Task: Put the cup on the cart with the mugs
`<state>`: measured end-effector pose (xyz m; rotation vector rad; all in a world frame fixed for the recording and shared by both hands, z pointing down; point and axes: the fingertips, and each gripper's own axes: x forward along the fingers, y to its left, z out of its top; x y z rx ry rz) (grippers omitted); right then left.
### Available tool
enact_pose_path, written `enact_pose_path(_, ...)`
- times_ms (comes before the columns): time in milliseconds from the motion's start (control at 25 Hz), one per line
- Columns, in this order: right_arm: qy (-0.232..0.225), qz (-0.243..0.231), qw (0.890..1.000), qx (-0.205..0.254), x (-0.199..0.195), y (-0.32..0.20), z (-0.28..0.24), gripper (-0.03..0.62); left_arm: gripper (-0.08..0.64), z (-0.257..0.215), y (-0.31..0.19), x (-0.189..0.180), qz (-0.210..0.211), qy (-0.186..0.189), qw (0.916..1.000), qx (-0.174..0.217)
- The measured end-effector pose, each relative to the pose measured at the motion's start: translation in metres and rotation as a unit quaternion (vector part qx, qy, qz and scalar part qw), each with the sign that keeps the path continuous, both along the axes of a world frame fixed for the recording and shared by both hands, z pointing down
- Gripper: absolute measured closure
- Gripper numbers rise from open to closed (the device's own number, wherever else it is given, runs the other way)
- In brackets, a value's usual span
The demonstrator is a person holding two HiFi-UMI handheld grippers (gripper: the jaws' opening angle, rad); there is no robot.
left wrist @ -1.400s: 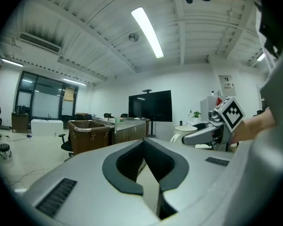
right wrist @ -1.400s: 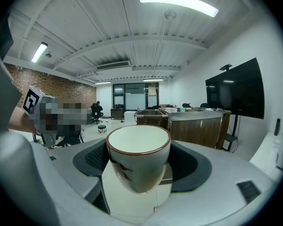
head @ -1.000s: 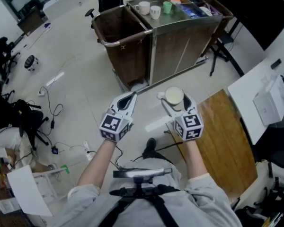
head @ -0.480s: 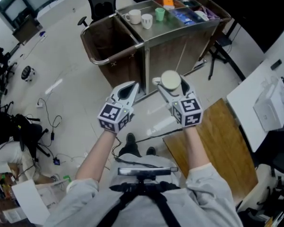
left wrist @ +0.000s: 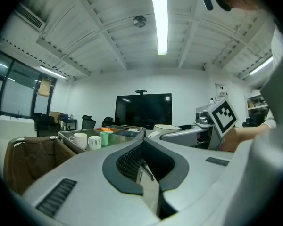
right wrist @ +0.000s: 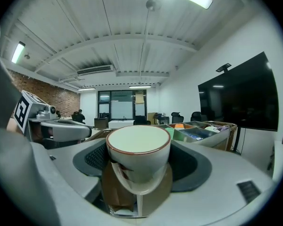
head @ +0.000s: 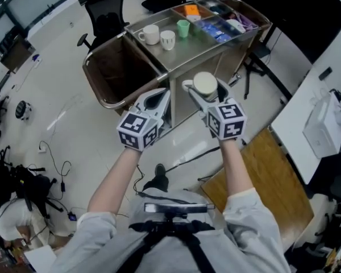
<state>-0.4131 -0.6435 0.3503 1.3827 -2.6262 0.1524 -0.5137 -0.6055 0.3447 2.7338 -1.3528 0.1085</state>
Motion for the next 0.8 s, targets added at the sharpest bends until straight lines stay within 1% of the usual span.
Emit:
enact_pose_path(160,-0.008,0.020,1.000,0.000,-0.021,-0.054,-0.015,0.201,0.555,-0.013,-0.049,-0.009,0.029,0.009,0.9995,-0.003)
enact_pose_path(400,0.000,0.063,0.998,0.011,-0.042,-0.137,-0.033,0.201,0.555,-0.026,-0.115,-0.016,0.067,0.014,0.9977,0.003)
enact_pose_path(640,0.004,0.106,0.994,-0.008,-0.038,-0.210,-0.036,0.201,0.555,-0.020,-0.166,-0.017,0.067,0.017,0.9975,-0.013)
enact_pose_path(800,-0.002,0.118,0.993,-0.028,-0.035,-0.253,-0.026,0.201,0.556,-0.016,-0.195,-0.016,0.057,0.021,0.9979,-0.021)
